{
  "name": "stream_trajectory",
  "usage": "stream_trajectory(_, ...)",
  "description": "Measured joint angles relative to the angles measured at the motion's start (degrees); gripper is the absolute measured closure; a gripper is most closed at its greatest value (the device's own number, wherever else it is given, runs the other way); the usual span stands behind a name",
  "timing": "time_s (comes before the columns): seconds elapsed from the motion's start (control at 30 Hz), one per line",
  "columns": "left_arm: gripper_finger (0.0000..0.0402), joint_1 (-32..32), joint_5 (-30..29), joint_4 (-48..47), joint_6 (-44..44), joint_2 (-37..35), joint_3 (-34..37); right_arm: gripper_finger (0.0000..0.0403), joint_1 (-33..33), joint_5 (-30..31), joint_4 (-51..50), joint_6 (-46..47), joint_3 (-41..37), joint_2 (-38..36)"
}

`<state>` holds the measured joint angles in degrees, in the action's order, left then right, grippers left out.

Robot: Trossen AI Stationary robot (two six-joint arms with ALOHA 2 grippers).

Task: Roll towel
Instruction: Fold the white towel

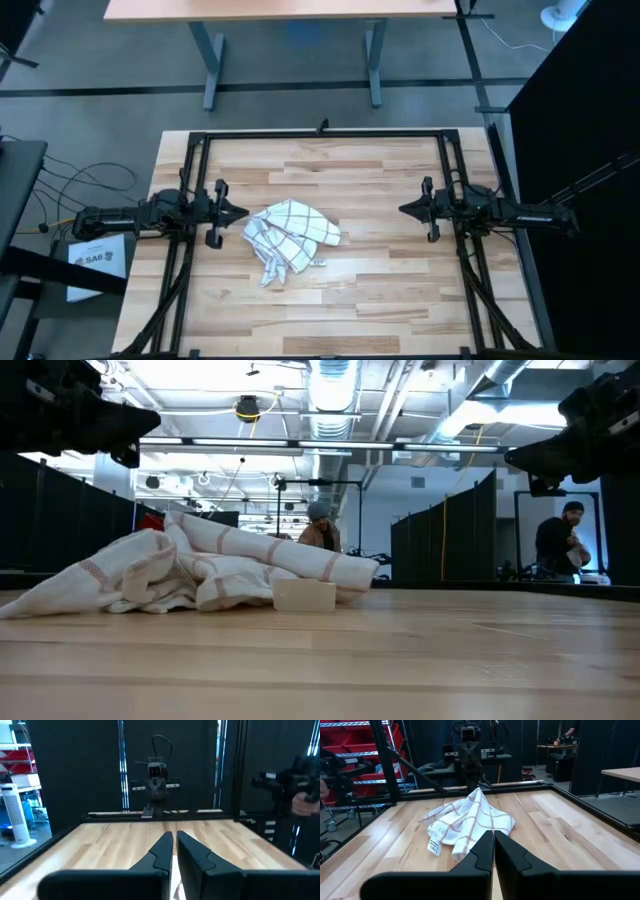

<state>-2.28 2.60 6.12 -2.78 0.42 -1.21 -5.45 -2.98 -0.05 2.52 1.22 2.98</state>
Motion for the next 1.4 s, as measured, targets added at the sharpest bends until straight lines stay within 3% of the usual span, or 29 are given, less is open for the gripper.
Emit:
stream_trajectory(0.1, 0.0393, -0.23, -1.64, 0.46, -5.71, -0.04, -0.02, 0.0403, -0.32, -0.01, 0.12, 0.61, 0.01, 0.0)
stream_trajectory(0.23, 0.0388, -0.45, -14.98, -5.65, -11.44, 3.31, -2.74, 0.0403, -1.2, 0.5, 0.36, 2.39, 0.01, 0.0)
stream_trajectory(0.37, 0.0361, 0.29, -15.71, -1.93, -12.47, 12.46, -9.28, 0.0403, -2.92, 2.32, -0.12, 7.04, 0.01, 0.0)
stream_trajectory(0.57, 0.0289, 4.45, -15.85, -14.24, -9.32, 34.1, -23.35, 0.0391, -3.72, 2.51, -1.01, 7.57, 0.1, 0.16)
stream_trajectory(0.7, 0.0244, 9.46, -18.21, -28.41, -7.63, 50.24, -35.83, 0.0365, -3.72, 2.51, -1.06, 7.22, 0.1, 0.15)
stream_trajectory(0.9, 0.0229, 17.08, -21.91, -46.01, -0.31, 69.96, -48.79, 0.0348, -3.69, 2.51, -1.14, 5.28, 0.1, 0.36)
stream_trajectory(1.13, 0.0228, 23.34, -21.87, -55.51, 7.07, 84.94, -52.37, 0.0347, -3.69, 2.51, -1.2, 2.97, 0.1, 0.42)
stream_trajectory(1.4, 0.0228, 24.31, -21.91, -56.03, 10.72, 88.76, -52.37, 0.0347, -3.65, 2.51, -1.25, 2.99, 0.1, 0.42)
